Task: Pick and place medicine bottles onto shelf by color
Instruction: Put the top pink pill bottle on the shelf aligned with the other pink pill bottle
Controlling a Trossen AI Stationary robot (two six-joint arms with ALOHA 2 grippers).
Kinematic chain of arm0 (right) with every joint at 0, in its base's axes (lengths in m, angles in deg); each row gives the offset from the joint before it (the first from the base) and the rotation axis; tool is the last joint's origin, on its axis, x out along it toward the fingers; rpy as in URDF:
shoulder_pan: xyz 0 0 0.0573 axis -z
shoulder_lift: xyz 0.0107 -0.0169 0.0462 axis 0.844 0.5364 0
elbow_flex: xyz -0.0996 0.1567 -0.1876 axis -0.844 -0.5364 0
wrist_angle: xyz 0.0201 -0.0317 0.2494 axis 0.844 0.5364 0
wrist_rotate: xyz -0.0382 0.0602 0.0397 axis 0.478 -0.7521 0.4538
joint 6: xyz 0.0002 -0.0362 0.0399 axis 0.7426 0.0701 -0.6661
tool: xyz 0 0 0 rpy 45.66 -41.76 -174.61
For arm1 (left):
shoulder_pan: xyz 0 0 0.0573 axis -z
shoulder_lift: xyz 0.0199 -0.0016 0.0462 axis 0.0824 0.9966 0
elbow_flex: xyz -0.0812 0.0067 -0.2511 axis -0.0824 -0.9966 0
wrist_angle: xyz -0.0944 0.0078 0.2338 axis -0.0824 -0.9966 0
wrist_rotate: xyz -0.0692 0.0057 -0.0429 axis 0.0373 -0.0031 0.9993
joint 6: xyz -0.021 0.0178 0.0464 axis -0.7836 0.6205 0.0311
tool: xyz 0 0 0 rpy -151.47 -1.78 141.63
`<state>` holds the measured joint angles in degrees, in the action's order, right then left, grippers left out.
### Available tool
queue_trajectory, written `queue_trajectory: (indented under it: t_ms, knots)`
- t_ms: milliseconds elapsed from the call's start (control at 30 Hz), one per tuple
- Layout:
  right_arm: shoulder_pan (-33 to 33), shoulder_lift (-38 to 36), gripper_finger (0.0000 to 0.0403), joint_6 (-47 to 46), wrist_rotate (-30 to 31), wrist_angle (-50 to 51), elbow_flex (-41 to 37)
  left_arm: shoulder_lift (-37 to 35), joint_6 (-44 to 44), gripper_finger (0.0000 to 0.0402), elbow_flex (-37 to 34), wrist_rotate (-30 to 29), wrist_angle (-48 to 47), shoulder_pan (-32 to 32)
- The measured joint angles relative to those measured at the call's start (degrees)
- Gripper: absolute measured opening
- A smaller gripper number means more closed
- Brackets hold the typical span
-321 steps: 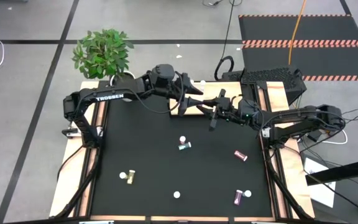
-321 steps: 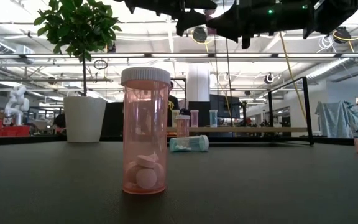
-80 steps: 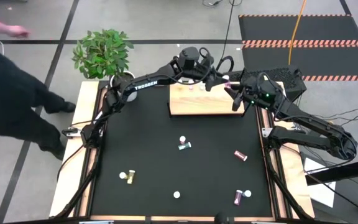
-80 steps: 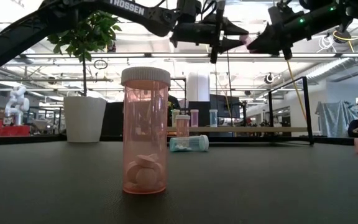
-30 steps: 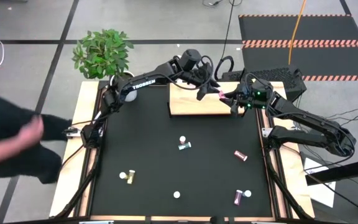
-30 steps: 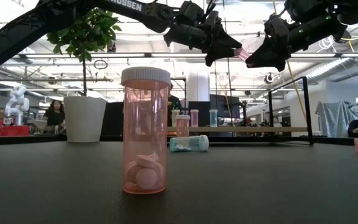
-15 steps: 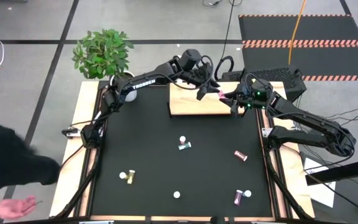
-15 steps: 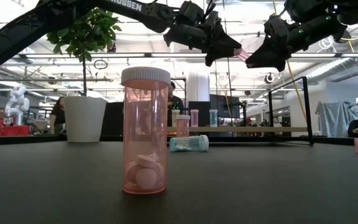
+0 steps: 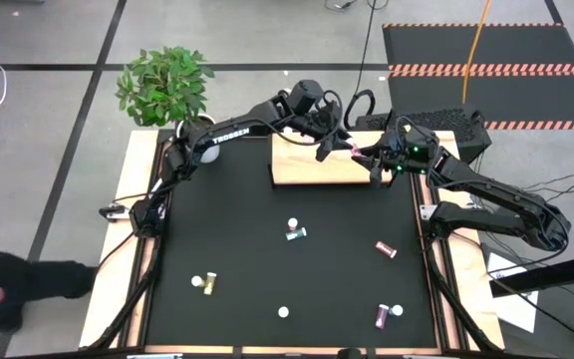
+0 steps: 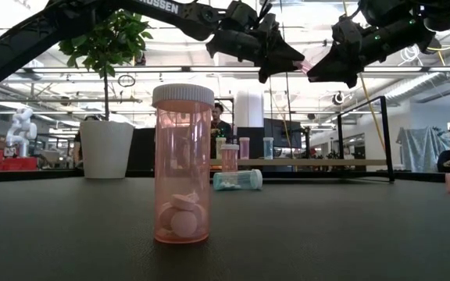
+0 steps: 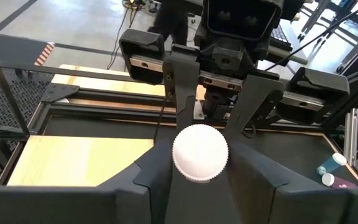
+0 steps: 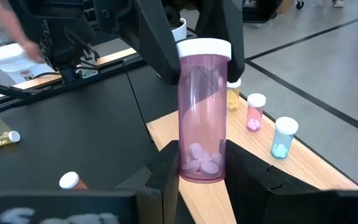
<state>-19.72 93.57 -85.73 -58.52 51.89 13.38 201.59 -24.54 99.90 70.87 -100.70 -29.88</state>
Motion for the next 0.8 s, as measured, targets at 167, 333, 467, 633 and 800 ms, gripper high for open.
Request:
queue_trajectory:
  t_ms: [167, 333, 467, 633, 800]
  knots:
    - [0.00, 0.00, 0.0103, -0.09, -0.24, 0.00, 0.00, 0.00, 0.70, 0.0121, 0.00, -0.20, 0.23, 0.16]
    - [-0.01, 0.00, 0.0103, -0.09, -0.25, 0.00, 0.00, 0.00, 1.15, 0.0126, 0.00, -0.20, 0.25, 0.16]
    - [0.00, 0.00, 0.0103, -0.77, -0.28, 0.00, 0.00, 0.00, 1.27, 0.0125, 0.00, -0.18, 0.27, 0.16]
    - [0.00, 0.00, 0.0103, -0.98, -1.17, 0.04, 0.00, 0.00, 1.44, 0.0117, 0.00, -0.16, 0.25, 0.20]
    - [0.00, 0.00, 0.0103, -0.99, -1.22, 0.77, 0.00, 0.00, 1.53, 0.0115, 0.00, -0.16, 0.20, 0.20]
